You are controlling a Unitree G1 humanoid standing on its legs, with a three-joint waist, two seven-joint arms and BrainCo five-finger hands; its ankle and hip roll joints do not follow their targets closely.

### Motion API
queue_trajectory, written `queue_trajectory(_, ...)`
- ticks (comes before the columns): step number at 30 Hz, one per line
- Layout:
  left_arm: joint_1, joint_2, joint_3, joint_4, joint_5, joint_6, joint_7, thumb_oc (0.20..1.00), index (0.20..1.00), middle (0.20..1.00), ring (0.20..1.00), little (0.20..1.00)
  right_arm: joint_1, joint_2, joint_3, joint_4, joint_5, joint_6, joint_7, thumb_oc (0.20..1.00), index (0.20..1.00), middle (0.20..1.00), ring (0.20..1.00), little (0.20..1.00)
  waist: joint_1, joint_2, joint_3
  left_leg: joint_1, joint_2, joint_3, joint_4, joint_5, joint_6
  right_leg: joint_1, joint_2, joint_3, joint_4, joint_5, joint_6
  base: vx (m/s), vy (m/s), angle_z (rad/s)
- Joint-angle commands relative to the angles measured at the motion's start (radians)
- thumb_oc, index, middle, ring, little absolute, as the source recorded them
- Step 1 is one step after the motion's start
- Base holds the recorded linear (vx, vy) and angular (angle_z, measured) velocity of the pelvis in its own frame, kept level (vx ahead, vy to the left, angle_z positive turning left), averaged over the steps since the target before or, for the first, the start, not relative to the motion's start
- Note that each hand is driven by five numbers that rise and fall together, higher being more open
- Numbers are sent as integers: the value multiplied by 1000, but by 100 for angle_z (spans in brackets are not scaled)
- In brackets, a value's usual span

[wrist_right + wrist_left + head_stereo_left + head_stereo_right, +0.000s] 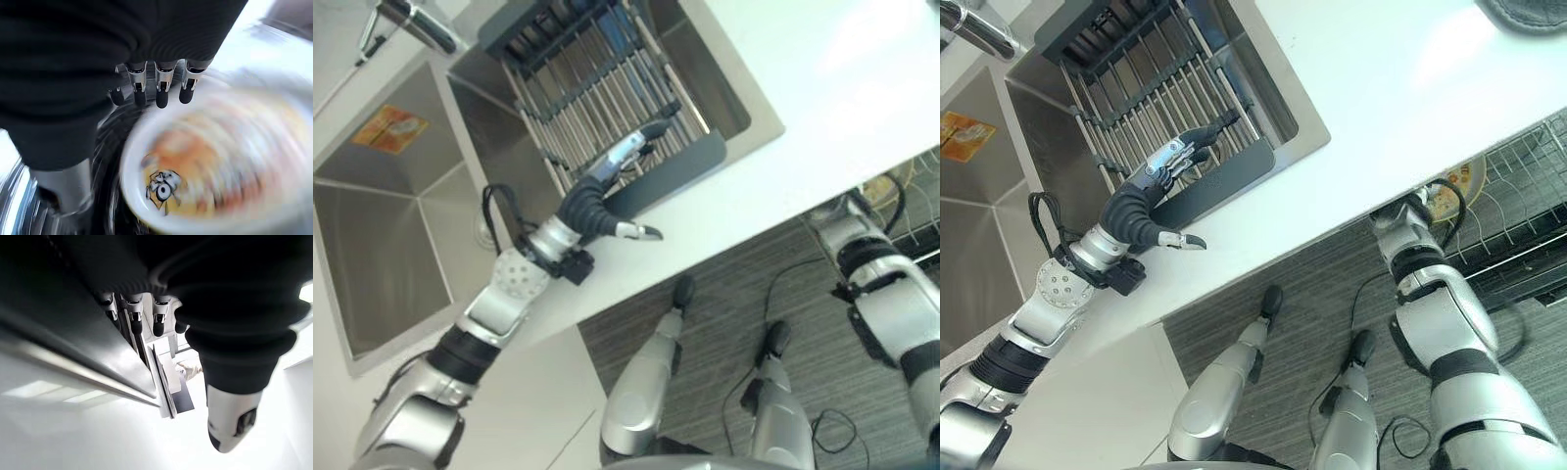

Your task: Place the dishes in the dishwasher.

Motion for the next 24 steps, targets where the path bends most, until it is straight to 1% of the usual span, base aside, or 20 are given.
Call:
queue_trajectory(1, -19, -32, -19, -66, 55, 39, 28, 1000, 1000, 1000, 1000, 1000, -44, 26, 127, -90, 258, -209, 109, 1000, 1000, 1000, 1000, 1000, 11, -31, 46, 26, -19, -14, 13, -105, -21, -90, -40, 10, 128, -44, 44, 26, 123, -6)
queue_trajectory(2, -16, -40, -21, -66, 66, 46, 40, 1000, 1000, 1000, 1000, 1000, -24, 46, 116, -131, 295, -224, 114, 1000, 1000, 1000, 1000, 1000, 3, -33, 46, 35, -19, -11, 18, -110, -21, -83, -38, 15, 131, -48, 41, 29, 74, -8)
queue_trajectory(3, -13, -41, -19, -66, 67, 48, 47, 1000, 1000, 1000, 1000, 1000, -12, 60, 105, -165, 314, -226, 94, 1000, 1000, 1000, 1000, 1000, -4, -34, 46, 40, -16, -5, 22, -113, -20, -80, -37, 19, 133, -49, 38, 41, 93, -7)
queue_trajectory(4, -1, -46, -9, -71, 71, 55, 54, 1000, 1000, 1000, 1000, 1000, 23, 67, 77, -221, 345, -244, 104, 1000, 1000, 1000, 1000, 1000, -15, -37, 46, 53, -14, 2, 27, -120, -18, -69, -35, 24, 136, -54, 34, 29, 74, -10)
queue_trajectory(6, 8, -44, -4, -76, 73, 59, 62, 1000, 1000, 1000, 1000, 1000, 50, 76, 66, -261, 341, -254, 105, 1000, 1000, 1000, 1000, 1000, -23, -40, 44, 65, -13, 6, 30, -124, -17, -60, -33, 28, 136, -55, 32, 34, 50, -14)
queue_trajectory(7, 15, -45, -2, -77, 74, 60, 66, 1000, 1000, 1000, 1000, 1000, 71, 86, 59, -300, 329, -265, 87, 1000, 1000, 1000, 1000, 1000, -28, -41, 41, 72, -14, 8, 32, -128, -15, -53, -31, 32, 137, -57, 30, 58, 48, -10)
queue_trajectory(9, 37, -39, 17, -87, 66, 63, 67, 1000, 1000, 1000, 1000, 1000, 132, 103, 36, -441, 267, -283, 16, 1000, 1000, 1000, 1000, 1000, -43, -49, 27, 93, -12, 11, 38, -138, -11, -29, -27, 42, 135, -63, 27, 57, 36, -4)
queue_trajectory(12, 69, -38, 33, -100, 71, 69, 65, 1000, 1000, 1000, 1000, 1000, 201, 130, 43, -606, 186, -265, -56, 1000, 1000, 1000, 1000, 1000, -56, -58, 13, 121, -11, 14, 38, -149, -6, -2, -18, 52, 132, -70, 23, 49, 13, -10)
queue_trajectory(13, 79, -40, 38, -105, 74, 71, 64, 1000, 1000, 1000, 1000, 1000, 223, 139, 46, -644, 165, -273, -71, 1000, 1000, 1000, 1000, 1000, -59, -60, 9, 129, -10, 15, 39, -152, -4, 6, -16, 54, 131, -72, 21, 49, 4, -4)
queue_trajectory(15, 98, -43, 45, -111, 81, 76, 65, 1000, 1000, 1000, 1000, 1000, 261, 152, 55, -715, 135, -274, -84, 1000, 1000, 1000, 1000, 1000, -67, -65, -1, 144, -7, 20, 39, -158, -2, 21, -12, 59, 128, -76, 19, 45, -2, -1)
queue_trajectory(17, 118, -48, 50, -117, 89, 80, 67, 1000, 1000, 1000, 1000, 1000, 296, 163, 56, -766, 110, -298, -87, 1000, 1000, 1000, 1000, 1000, -75, -69, -11, 161, -4, 23, 39, -164, -1, 39, -8, 64, 123, -79, 16, 53, 2, -6)
queue_trajectory(21, 173, -52, 68, -137, 100, 82, 68, 1000, 1000, 1000, 1000, 1000, 383, 169, 55, -875, 68, -315, -105, 1000, 1000, 1000, 1000, 1000, -92, -77, -37, 197, 5, 34, 34, -173, -3, 83, 1, 70, 103, -85, 8, 45, -10, -10)
queue_trajectory(22, 199, -47, 75, -140, 101, 75, 69, 1000, 1000, 1000, 1000, 1000, 417, 165, 51, -928, 16, -304, -129, 1000, 1000, 1000, 1000, 1000, -101, -79, -50, 215, 10, 40, 31, -174, -4, 103, 6, 75, 94, -87, 4, 26, -20, -12)
queue_trajectory(24, 220, -48, 81, -145, 102, 69, 67, 1000, 1000, 1000, 1000, 1000, 437, 152, 47, -960, -6, -297, -144, 1000, 1000, 1000, 1000, 1000, -106, -81, -61, 226, 14, 46, 30, -177, -5, 117, 8, 77, 88, -89, 1, 13, -10, -3)
